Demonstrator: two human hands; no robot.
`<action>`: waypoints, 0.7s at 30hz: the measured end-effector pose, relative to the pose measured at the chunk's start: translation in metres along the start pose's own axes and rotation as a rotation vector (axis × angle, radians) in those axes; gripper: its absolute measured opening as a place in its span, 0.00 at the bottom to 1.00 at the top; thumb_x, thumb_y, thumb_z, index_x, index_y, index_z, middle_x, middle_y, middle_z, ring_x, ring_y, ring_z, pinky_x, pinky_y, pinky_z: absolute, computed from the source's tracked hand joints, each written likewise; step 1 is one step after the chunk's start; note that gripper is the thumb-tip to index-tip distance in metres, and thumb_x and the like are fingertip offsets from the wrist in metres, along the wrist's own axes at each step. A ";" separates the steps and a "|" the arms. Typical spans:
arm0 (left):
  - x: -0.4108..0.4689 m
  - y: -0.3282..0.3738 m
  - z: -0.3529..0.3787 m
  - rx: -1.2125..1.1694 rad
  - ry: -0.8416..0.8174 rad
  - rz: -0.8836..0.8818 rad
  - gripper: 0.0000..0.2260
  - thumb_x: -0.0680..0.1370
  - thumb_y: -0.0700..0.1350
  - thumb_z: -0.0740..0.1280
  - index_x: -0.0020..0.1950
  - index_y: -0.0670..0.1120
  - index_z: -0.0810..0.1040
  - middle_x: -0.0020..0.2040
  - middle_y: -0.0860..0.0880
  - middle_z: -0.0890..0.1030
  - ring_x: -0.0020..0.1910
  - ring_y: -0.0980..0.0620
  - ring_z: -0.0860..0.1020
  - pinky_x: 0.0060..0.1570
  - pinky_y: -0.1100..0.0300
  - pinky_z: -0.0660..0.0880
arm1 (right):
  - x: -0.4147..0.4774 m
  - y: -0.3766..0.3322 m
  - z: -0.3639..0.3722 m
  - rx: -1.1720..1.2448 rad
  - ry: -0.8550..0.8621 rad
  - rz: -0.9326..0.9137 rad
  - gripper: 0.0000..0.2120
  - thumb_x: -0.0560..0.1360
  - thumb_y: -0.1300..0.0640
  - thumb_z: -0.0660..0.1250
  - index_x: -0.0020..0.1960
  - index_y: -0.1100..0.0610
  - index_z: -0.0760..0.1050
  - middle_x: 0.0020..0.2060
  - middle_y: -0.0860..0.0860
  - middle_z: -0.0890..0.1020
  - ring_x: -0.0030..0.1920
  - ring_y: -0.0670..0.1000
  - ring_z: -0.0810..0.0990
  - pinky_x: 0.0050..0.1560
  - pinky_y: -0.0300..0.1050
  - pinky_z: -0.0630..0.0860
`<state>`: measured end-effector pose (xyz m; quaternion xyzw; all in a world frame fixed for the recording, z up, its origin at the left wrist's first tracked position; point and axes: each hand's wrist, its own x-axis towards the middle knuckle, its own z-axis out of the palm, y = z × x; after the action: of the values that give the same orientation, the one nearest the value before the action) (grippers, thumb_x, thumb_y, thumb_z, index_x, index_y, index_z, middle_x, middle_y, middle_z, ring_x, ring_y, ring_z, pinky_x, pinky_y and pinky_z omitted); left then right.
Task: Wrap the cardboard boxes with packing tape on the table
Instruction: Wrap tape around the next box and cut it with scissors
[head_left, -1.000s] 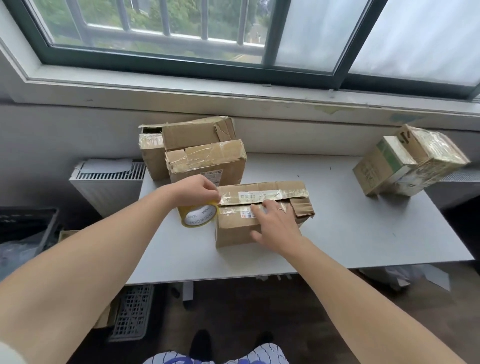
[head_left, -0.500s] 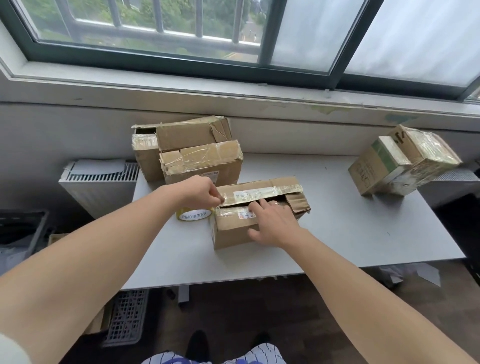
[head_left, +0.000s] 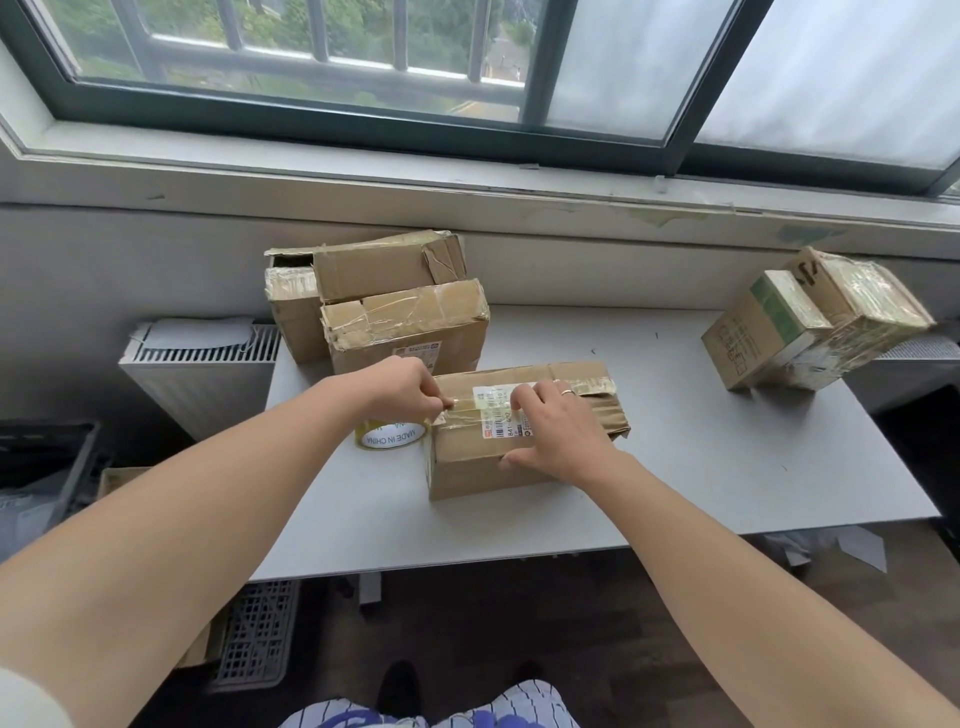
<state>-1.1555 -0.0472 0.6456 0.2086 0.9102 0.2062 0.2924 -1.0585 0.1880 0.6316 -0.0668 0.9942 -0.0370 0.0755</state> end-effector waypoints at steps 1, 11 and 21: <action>0.001 -0.001 0.000 -0.006 -0.007 -0.003 0.13 0.80 0.56 0.67 0.57 0.55 0.88 0.44 0.49 0.87 0.32 0.55 0.73 0.31 0.64 0.69 | 0.000 0.001 0.002 -0.011 0.011 0.001 0.36 0.64 0.31 0.76 0.61 0.50 0.68 0.56 0.50 0.74 0.58 0.55 0.73 0.54 0.51 0.70; -0.005 -0.009 -0.002 -0.131 -0.066 0.014 0.12 0.81 0.49 0.66 0.60 0.60 0.86 0.53 0.66 0.84 0.44 0.60 0.79 0.43 0.64 0.75 | -0.019 0.002 0.029 -0.043 0.088 -0.026 0.26 0.72 0.38 0.74 0.66 0.47 0.76 0.71 0.52 0.73 0.70 0.59 0.72 0.64 0.61 0.68; -0.012 -0.002 -0.016 -0.262 0.010 0.053 0.10 0.83 0.50 0.66 0.52 0.57 0.87 0.28 0.68 0.78 0.28 0.66 0.75 0.28 0.72 0.66 | -0.031 0.005 0.023 -0.029 0.122 -0.035 0.30 0.80 0.38 0.52 0.73 0.54 0.72 0.72 0.56 0.75 0.71 0.60 0.74 0.67 0.61 0.72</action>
<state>-1.1568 -0.0589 0.6617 0.1917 0.8711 0.3321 0.3070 -1.0250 0.1962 0.6131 -0.0827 0.9961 -0.0277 0.0129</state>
